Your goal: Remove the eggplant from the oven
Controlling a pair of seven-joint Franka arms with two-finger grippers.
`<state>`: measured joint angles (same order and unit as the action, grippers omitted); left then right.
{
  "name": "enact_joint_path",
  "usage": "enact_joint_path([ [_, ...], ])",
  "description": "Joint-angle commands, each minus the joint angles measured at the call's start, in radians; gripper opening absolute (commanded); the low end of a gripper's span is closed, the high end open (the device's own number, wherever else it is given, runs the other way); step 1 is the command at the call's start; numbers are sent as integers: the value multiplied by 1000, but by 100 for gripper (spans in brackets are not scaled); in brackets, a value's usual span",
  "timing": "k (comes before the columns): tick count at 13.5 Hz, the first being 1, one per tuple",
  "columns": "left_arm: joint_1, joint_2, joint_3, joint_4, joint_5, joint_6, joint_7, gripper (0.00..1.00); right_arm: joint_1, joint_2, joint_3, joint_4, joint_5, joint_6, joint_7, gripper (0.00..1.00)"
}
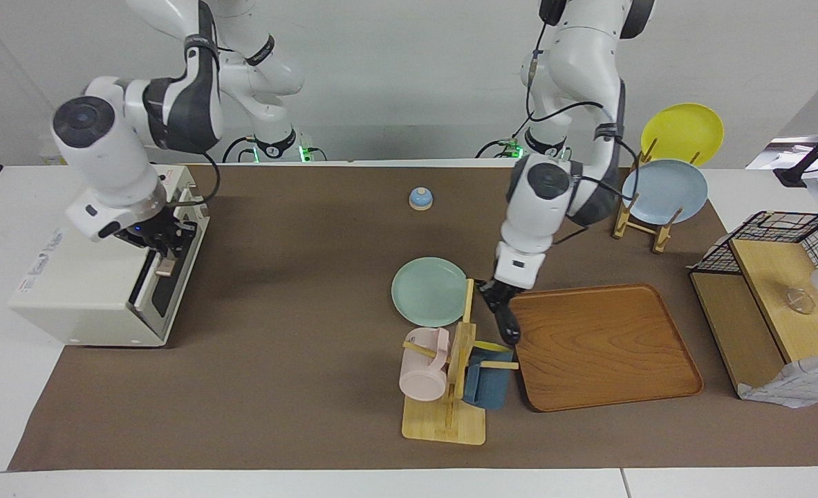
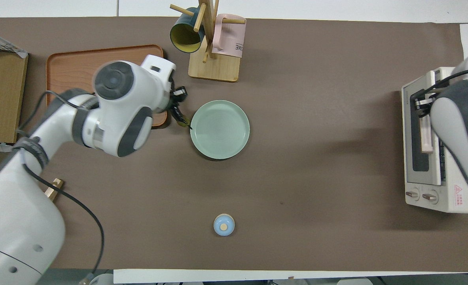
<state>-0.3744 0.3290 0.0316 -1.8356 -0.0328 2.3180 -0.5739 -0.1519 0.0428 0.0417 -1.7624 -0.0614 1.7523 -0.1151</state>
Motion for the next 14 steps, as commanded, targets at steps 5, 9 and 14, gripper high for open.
enact_joint_path([
  [5,216,120,-13,107,8,-13,509,0,-17,-77,0,215,57,-310,-9,100],
  [9,216,102,-13,35,7,38,496,93,20,-70,-23,205,29,-300,-8,100],
  [14,262,-98,-12,35,7,-226,497,100,75,-53,-71,213,20,-318,-8,100],
])
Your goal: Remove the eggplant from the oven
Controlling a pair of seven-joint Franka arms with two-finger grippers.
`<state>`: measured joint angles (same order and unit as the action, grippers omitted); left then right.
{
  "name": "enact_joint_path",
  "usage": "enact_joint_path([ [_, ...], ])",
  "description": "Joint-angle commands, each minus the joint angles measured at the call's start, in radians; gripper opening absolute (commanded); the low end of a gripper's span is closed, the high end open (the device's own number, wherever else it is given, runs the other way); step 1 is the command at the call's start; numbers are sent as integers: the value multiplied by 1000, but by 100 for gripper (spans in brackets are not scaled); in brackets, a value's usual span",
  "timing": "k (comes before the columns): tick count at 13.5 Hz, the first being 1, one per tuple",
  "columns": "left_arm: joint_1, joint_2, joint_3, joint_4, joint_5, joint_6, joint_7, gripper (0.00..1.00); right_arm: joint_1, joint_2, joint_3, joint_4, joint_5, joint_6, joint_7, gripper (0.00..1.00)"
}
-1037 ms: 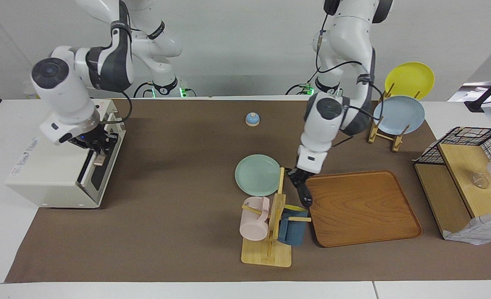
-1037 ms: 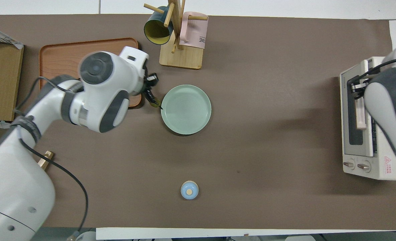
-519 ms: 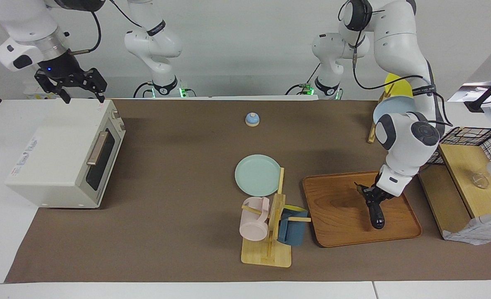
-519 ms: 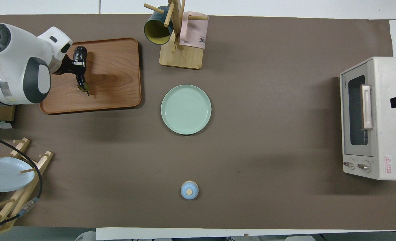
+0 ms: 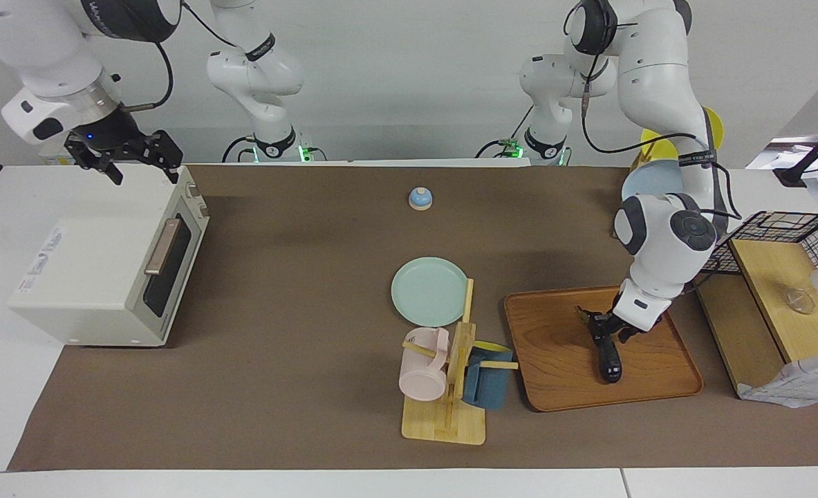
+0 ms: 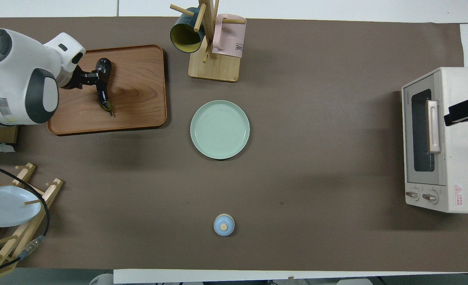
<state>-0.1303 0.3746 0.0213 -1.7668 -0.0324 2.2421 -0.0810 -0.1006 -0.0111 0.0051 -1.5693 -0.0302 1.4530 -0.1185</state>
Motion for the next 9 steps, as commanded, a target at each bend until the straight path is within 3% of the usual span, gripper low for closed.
enact_joint_path([
  [1,23,-207,0,-33,6,-252,13,100,25,-1,-45,15,-8,-19,-4,100],
  [3,32,-324,6,21,9,-457,18,100,25,-3,-42,14,-10,-20,-4,100],
  [6,32,-339,14,260,38,-851,33,100,24,-9,-39,15,-10,-28,-4,100],
  [9,32,-345,14,302,40,-905,64,100,24,-10,-39,17,-10,-26,-3,100],
])
